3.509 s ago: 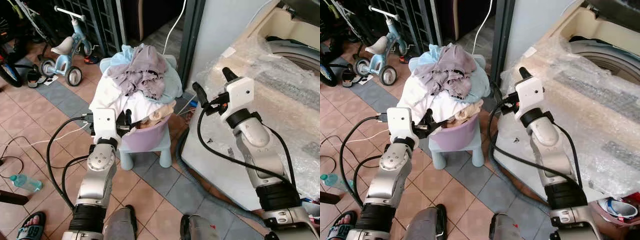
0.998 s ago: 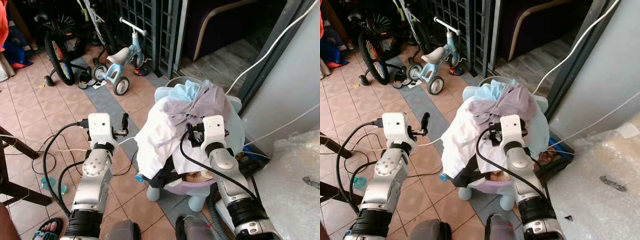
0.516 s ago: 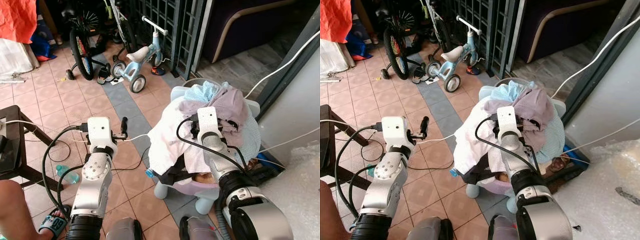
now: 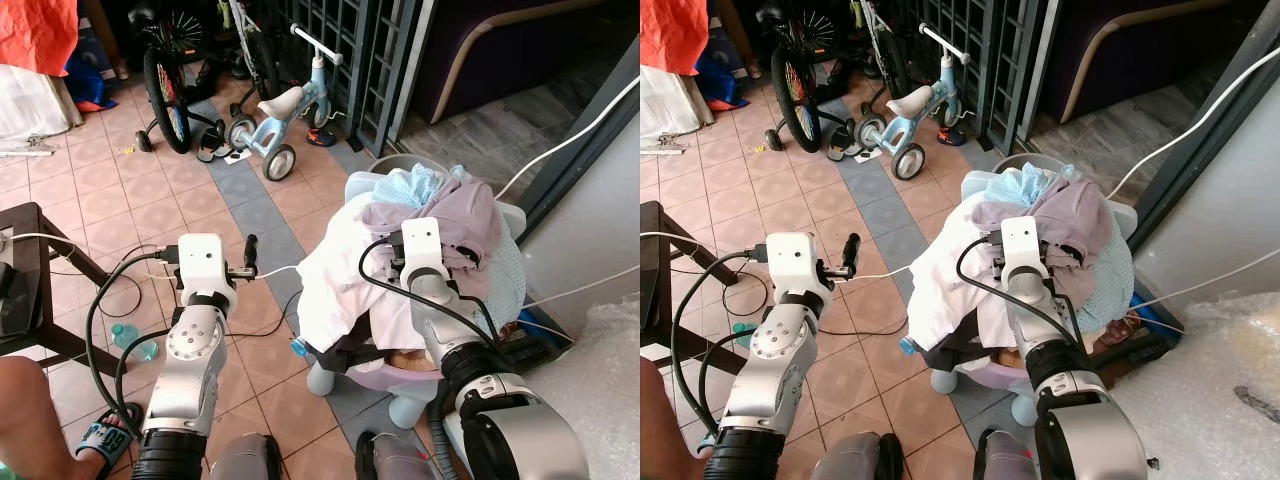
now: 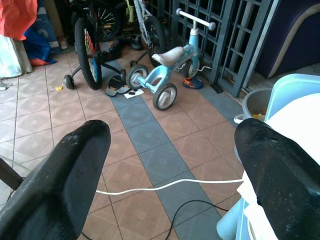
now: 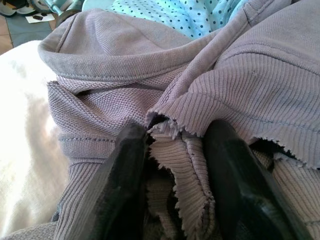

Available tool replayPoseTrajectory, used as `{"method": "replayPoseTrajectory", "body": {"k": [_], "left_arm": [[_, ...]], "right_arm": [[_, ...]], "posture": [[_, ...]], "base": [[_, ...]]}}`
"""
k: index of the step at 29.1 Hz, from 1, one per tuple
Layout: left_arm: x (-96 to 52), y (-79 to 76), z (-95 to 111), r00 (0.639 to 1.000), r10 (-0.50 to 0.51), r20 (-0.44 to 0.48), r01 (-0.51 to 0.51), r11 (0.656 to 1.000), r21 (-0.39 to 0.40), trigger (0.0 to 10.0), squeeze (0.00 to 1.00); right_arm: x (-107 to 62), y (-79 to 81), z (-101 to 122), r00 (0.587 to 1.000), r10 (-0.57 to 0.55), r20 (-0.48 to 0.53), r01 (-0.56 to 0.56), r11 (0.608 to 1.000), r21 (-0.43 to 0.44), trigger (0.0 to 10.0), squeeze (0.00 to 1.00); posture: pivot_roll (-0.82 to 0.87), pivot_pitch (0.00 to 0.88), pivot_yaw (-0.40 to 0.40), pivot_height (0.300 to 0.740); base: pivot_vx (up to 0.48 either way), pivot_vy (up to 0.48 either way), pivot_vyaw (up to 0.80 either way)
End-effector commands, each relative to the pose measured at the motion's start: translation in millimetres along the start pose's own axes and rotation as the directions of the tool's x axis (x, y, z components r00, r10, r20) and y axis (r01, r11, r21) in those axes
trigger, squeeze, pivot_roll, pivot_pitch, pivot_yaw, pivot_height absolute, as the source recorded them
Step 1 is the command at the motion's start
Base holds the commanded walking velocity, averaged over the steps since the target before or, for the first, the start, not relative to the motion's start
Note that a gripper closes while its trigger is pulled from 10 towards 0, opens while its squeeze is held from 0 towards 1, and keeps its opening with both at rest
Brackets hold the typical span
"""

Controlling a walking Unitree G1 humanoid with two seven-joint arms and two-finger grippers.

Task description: Clothes washing

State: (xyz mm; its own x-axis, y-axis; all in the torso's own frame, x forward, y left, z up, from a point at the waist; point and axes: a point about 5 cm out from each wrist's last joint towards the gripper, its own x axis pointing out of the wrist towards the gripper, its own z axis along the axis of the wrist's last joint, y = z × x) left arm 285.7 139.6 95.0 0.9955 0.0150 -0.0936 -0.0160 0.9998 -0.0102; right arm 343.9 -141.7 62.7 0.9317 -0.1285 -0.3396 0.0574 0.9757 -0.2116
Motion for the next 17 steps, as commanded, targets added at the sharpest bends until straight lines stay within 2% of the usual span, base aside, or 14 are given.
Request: {"method": "replayPoseTrajectory", "body": {"k": [1, 4, 6, 8, 11, 13, 14, 15, 17], "left_arm": [[2.0, -4.1, 1.8, 1.000, 0.000, 0.002, 0.000, 1.000, 0.008, 10.0, 0.00], [2.8, -6.6, 3.9, 1.000, -0.001, 0.006, 0.001, 1.000, 0.003, 10.0, 0.00], [1.7, -6.1, 2.0, 1.000, -0.005, 0.001, 0.005, 1.000, 0.004, 10.0, 0.00], [0.5, -3.6, -2.2, 1.000, 0.003, -0.023, -0.003, 1.000, 0.009, 10.0, 0.00], [0.3, -5.4, -4.6, 0.999, -0.010, -0.038, 0.010, 1.000, 0.000, 10.0, 0.00], [0.4, -7.3, -4.9, 0.999, -0.028, -0.044, 0.028, 1.000, -0.007, 10.0, 0.00], [0.0, -8.2, -7.3, 0.998, -0.031, -0.056, 0.030, 0.999, -0.024, 10.0, 0.00], [0.0, -8.2, -7.3, 0.998, -0.031, -0.056, 0.030, 0.999, -0.024, 10.0, 0.00], [-0.9, -6.4, -10.4, 0.998, -0.023, -0.067, 0.021, 0.999, -0.034, 10.0, 0.00]], "right_arm": [[-3.1, -4.4, -19.5, 0.997, -0.008, -0.082, 0.010, 1.000, 0.024, 0.0, 0.00], [-2.9, -3.4, -15.5, 0.998, -0.003, -0.061, 0.007, 0.998, 0.066, 0.0, 0.00], [-4.5, 1.3, 2.3, 0.997, 0.027, 0.070, -0.028, 0.999, 0.019, 0.0, 0.00], [-8.5, 7.0, 10.5, 0.989, 0.065, 0.133, -0.063, 0.998, -0.019, 0.0, 0.00], [-14.3, 4.9, 11.2, 0.983, 0.074, 0.168, -0.080, 0.996, 0.030, 0.0, 0.00], [-17.0, 2.6, 17.0, 0.975, 0.072, 0.212, -0.079, 0.997, 0.022, 0.0, 0.00], [-21.6, 3.1, 27.5, 0.957, 0.086, 0.277, -0.094, 0.995, 0.015, 0.0, 0.00], [-21.6, 3.1, 27.5, 0.957, 0.086, 0.277, -0.094, 0.995, 0.015, 0.0, 0.00], [-29.5, 5.0, 40.2, 0.935, 0.101, 0.339, -0.117, 0.993, 0.027, 0.0, 0.00]], "posture": [[0.04, 0.149, -0.008, 0.740], [0.04, 0.148, -0.012, 0.740], [0.05, 0.146, -0.012, 0.740], [0.04, 0.147, -0.012, 0.740], [0.04, 0.146, -0.022, 0.740], [0.04, 0.146, -0.023, 0.740], [0.04, 0.147, -0.026, 0.740], [0.04, 0.147, -0.026, 0.740], [0.01, 0.135, -0.021, 0.740]], "base": [[0.000, 0.000, 0.00], [0.000, 0.000, 0.00], [0.000, 0.000, 0.00], [0.000, 0.000, 0.00], [0.000, 0.000, 0.00], [0.000, 0.000, 0.00], [0.000, 0.000, 0.00], [0.000, 0.000, 0.00], [0.000, 0.000, 0.00]]}}
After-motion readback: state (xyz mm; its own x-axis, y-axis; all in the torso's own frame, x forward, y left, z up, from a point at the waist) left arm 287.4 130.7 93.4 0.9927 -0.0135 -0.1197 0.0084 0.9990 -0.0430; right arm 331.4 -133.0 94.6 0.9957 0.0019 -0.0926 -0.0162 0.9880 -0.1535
